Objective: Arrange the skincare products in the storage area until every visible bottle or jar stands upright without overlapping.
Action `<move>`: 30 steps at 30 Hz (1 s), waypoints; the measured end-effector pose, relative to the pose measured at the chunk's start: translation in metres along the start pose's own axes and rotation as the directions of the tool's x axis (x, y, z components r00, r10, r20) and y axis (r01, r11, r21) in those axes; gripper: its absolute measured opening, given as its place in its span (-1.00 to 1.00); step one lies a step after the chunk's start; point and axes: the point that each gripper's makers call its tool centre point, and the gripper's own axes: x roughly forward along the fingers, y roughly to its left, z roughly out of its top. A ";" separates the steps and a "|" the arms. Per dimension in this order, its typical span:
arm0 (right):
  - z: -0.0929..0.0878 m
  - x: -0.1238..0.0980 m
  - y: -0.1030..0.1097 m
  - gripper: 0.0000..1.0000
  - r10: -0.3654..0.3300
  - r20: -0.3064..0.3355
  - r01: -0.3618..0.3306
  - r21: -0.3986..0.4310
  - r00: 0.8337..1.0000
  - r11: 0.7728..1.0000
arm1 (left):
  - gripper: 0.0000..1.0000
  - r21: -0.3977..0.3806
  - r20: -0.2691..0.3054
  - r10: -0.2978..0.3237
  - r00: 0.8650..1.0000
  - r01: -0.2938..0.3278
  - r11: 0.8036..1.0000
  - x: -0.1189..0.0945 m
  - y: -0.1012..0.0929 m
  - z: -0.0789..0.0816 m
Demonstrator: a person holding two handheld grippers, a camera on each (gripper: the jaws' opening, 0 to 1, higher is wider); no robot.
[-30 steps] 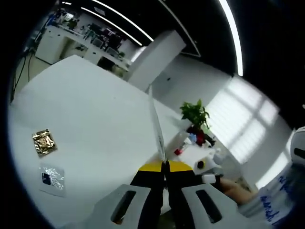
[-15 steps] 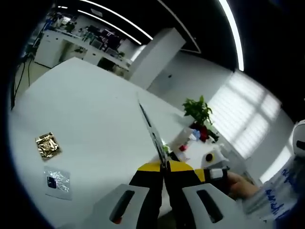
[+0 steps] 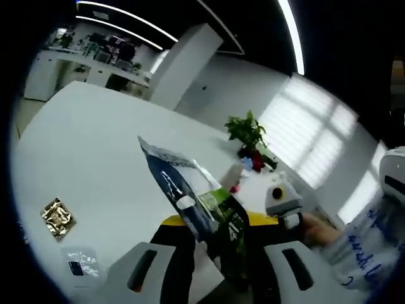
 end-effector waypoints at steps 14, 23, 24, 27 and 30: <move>-0.007 -0.005 -0.009 -0.98 -0.061 -0.067 0.057 -0.066 0.996 0.996 | -0.60 -0.017 -0.041 -0.017 0.999 0.017 1.000 0.014 0.028 0.022; -0.011 -0.003 -0.016 -0.98 -0.100 -0.102 0.091 -0.088 0.990 0.992 | -0.88 -0.055 -0.087 0.013 0.996 -0.017 0.998 0.022 0.043 0.012; -0.012 -0.002 -0.018 -0.98 -0.104 -0.108 0.094 -0.089 0.989 0.992 | -0.89 -0.055 -0.097 0.020 0.995 -0.025 0.998 0.022 0.045 0.010; -0.013 -0.001 -0.020 -0.98 -0.119 -0.123 0.107 -0.104 0.985 0.989 | -0.89 -0.058 -0.116 0.036 0.993 -0.043 0.997 0.025 0.052 0.005; -0.014 0.000 -0.023 -0.98 -0.131 -0.135 0.116 -0.114 0.982 0.987 | -0.90 -0.057 -0.130 0.052 0.990 -0.059 0.997 0.027 0.056 0.001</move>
